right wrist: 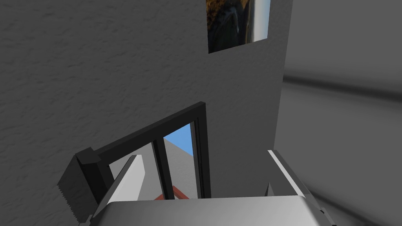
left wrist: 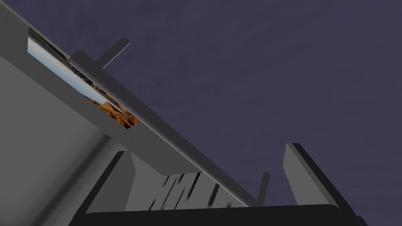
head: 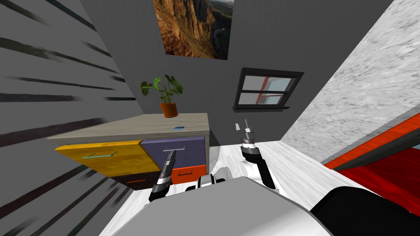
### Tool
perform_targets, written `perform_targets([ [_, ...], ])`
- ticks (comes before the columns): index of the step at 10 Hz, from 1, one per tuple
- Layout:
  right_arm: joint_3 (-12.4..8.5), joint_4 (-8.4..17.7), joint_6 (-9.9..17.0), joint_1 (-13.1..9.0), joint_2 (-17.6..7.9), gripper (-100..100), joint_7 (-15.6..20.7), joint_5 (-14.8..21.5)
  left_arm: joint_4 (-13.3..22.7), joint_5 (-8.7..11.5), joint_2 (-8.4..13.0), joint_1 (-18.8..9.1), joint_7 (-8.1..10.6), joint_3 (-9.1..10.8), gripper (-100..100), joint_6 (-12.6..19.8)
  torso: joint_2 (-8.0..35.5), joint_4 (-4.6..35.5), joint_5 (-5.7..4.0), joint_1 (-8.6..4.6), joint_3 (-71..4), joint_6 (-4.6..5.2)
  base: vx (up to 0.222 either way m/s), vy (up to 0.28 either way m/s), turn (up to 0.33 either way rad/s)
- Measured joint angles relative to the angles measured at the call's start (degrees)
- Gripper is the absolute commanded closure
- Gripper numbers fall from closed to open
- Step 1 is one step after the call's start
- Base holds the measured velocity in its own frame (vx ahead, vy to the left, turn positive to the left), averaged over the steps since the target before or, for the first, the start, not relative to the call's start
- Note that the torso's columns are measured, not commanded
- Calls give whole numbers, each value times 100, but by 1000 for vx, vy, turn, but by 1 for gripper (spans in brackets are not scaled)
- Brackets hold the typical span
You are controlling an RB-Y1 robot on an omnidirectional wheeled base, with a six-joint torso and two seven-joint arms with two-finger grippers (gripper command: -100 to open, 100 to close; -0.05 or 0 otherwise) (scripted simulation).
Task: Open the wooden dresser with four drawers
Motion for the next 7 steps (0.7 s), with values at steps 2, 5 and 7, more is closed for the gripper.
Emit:
perform_targets([
  [2,0,0,0,0,0,0,0,0,-102,5,31,-29,43,9,100,142,1,0,1,3,1,0,1,0,-2],
  [5,-1,0,0,0,-1,0,0,0,74,-7,-32,76,-25,-20,100,-147,-33,-12,11,31,-19,-1,-6,21,-4],
  [7,-1,0,0,0,-1,0,0,0,149,-13,-66,137,-65,-30,-100,-270,-7,-2,0,-1,-4,0,1,9,0],
])
